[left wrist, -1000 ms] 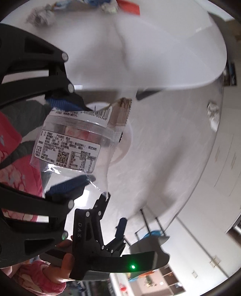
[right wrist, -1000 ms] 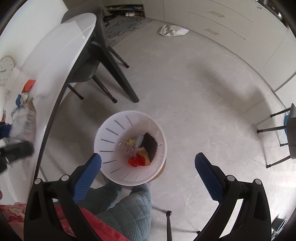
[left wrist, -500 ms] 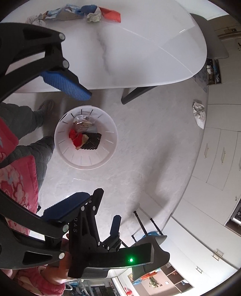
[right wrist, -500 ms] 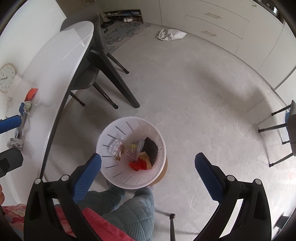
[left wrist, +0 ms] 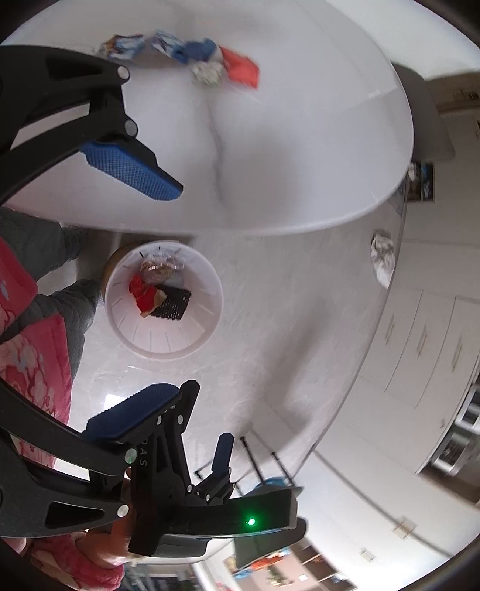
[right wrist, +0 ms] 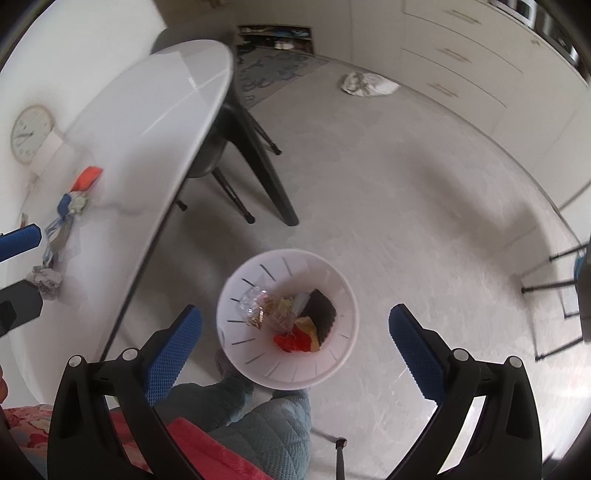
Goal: Collect trash
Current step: 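Move both open tools back over the trash on the table, then grasp the blue bird-printed carton with the left tool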
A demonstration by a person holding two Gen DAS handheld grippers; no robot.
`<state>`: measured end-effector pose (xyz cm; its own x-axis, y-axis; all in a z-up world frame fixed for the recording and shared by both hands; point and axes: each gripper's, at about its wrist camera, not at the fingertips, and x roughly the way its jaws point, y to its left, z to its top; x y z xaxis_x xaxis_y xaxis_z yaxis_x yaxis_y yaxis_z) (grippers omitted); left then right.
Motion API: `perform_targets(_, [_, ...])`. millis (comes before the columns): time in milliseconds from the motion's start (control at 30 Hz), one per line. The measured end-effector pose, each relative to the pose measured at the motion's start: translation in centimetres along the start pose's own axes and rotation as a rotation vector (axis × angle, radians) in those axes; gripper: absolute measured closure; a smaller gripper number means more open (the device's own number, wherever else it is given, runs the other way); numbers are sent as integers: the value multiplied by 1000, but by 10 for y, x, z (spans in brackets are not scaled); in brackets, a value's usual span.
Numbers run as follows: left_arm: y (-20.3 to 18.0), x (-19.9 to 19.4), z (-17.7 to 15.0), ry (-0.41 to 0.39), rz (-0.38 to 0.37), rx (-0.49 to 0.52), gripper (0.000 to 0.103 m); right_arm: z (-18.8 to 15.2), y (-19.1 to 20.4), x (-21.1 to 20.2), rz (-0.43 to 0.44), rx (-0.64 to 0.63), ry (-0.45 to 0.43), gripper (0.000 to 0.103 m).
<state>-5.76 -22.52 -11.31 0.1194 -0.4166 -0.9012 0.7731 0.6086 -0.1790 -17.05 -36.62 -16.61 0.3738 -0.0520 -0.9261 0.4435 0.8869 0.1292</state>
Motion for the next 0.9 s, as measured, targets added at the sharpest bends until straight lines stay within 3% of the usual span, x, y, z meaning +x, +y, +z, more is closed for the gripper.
perform_targets(367, [95,-60,-33,-115,174,-268,8,28,97,-1,96,-215,-25,3])
perform_targets(533, [151,-79,-53,-147,210,-386,8,37,141,1,125,-301,-27,3])
perform_targets(700, [205,-74,-57,-116,234,-368,8,38,176,1,125,-350,-31,3])
perform_targets(900, [262,-32,-54,-6,233,-275,8,36,200,4,99,-337,-21,3])
